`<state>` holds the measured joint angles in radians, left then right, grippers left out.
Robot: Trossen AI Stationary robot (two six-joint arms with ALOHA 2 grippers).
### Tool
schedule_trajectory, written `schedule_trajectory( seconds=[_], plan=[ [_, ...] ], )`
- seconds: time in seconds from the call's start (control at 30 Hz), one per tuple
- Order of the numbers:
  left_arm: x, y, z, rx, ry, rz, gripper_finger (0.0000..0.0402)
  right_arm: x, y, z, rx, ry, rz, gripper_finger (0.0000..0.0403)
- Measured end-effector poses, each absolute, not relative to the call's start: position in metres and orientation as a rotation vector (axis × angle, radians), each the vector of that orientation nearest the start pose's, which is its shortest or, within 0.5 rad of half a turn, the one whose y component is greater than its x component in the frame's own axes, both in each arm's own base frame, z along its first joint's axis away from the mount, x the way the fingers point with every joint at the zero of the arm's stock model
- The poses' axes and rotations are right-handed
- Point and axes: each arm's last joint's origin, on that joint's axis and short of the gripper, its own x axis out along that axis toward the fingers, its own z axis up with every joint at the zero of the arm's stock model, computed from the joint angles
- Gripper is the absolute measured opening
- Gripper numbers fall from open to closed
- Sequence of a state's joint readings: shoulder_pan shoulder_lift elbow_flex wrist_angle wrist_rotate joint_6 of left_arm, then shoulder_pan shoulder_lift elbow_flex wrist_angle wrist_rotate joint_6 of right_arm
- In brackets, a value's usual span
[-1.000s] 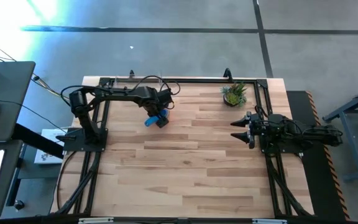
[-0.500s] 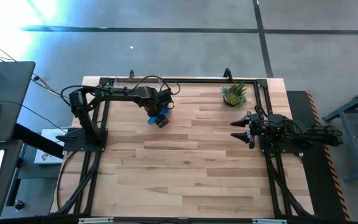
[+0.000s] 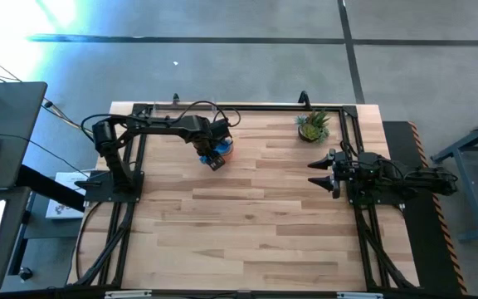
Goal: Nest measuring cups in basket
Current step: Put the stacked colored measuring cups into the transparent bin
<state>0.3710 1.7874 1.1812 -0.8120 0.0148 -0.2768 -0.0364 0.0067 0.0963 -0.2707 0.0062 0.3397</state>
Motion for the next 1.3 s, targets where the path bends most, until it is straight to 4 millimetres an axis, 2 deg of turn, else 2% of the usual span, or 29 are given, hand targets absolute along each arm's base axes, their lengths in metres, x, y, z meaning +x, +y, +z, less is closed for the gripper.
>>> schedule_trajectory(
  seconds=[0.43, 0.67, 1.3],
  plan=[
    [0.3042, 0.1179, 0.1759, -0.483, 1.366, 0.474, 0.0166, 0.0897, -0.0034, 0.1696, 0.341, 0.172, -0.073, 0.0284],
    [0.3040, 0.1176, 0.1775, -0.463, 1.364, 0.458, 0.0147, 0.0897, -0.0034, 0.1696, 0.341, 0.172, -0.073, 0.0284],
    [0.3029, 0.1170, 0.1804, -0.459, 1.360, 0.450, 0.0143, 0.0897, -0.0034, 0.1695, 0.341, 0.172, -0.073, 0.0284]
  ],
)
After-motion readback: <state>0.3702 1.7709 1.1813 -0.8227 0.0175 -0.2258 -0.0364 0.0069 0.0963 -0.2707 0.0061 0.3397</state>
